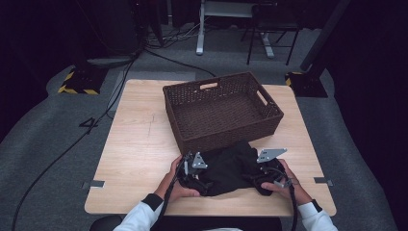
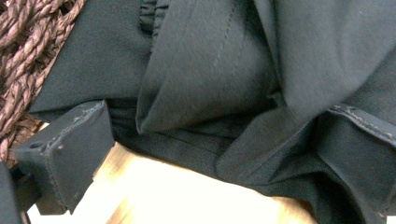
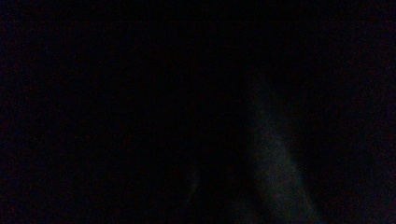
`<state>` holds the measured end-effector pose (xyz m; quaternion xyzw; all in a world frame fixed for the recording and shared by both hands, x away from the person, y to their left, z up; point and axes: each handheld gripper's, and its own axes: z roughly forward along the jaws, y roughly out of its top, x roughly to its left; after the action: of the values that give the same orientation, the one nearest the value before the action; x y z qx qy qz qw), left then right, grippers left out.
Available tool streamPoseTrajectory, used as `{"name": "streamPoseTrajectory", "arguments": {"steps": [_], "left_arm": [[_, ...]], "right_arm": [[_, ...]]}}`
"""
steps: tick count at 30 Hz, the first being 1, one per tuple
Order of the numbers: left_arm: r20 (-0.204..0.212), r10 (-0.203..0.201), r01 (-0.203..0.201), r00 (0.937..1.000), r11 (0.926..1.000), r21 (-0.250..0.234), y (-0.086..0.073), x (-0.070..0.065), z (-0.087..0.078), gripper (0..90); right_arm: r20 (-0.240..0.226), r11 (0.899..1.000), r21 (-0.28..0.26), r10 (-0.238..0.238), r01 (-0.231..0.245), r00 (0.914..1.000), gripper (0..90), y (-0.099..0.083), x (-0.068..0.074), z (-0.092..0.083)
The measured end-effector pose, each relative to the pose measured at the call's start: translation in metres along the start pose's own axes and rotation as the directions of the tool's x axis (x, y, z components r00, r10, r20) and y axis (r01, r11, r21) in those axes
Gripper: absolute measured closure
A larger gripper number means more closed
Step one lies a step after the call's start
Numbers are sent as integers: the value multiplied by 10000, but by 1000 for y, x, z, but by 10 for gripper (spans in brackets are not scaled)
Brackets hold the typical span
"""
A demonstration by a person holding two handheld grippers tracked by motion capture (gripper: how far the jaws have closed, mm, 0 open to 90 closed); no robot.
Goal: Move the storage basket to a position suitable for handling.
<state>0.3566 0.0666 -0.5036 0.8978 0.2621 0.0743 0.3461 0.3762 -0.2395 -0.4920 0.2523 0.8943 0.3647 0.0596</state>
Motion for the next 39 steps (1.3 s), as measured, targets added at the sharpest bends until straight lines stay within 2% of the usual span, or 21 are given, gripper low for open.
{"name": "streamPoseTrajectory", "arguments": {"steps": [2, 4, 6, 8, 15, 20, 21, 24, 27, 34, 39], "left_arm": [[112, 107, -107, 9999, 9999, -15, 0, 2, -1, 15], [289, 239, -236, 9993, 9996, -124, 0, 3, -4, 97], [258, 161, -156, 9995, 9997, -206, 0, 4, -5, 174], [267, 103, -96, 9996, 9996, -283, 1, 4, -4, 205], [-138, -278, 276, 9995, 9995, -119, 5, 0, 0, 149], [16, -152, 152, 9999, 9999, -34, 10, 0, 2, 150], [163, -74, 76, 9998, 9999, -122, 10, -1, 2, 205], [252, -116, 131, 9996, 9983, -572, 10, -5, 4, 365], [430, -48, 75, 9991, 9980, -629, 10, -4, 4, 509], [331, 255, -227, 9991, 9964, -816, 8, -1, 3, 754], [278, 472, -446, 9985, 9952, -875, 7, -2, 2, 772]], "right_arm": [[-102, 9999, 48, -88, 88, 9999, 457, 1, 0, 0], [-138, 9999, 64, -89, 90, 9999, 430, 1, 0, 0], [-2, 10000, 47, 20, -20, 10000, 353, 1, -2, 1], [91, 10000, 24, 55, -56, 9999, 345, 2, -2, 2], [-281, 9994, -79, -348, 346, 9990, 500, 4, 4, 5], [-609, 9979, -67, -648, 645, 9960, 548, 5, 6, 5], [-630, 9978, -71, -658, 654, 9958, 552, 5, 6, 6], [-694, 9977, -94, -681, 676, 9953, 558, 5, 5, 6], [-735, 9973, -170, -730, 719, 9946, 559, 4, 5, 6], [-521, 9974, -266, -686, 673, 9963, 570, 3, 8, 5], [-355, 9968, -341, -735, 723, 9967, 585, 2, 9, 4]]}}
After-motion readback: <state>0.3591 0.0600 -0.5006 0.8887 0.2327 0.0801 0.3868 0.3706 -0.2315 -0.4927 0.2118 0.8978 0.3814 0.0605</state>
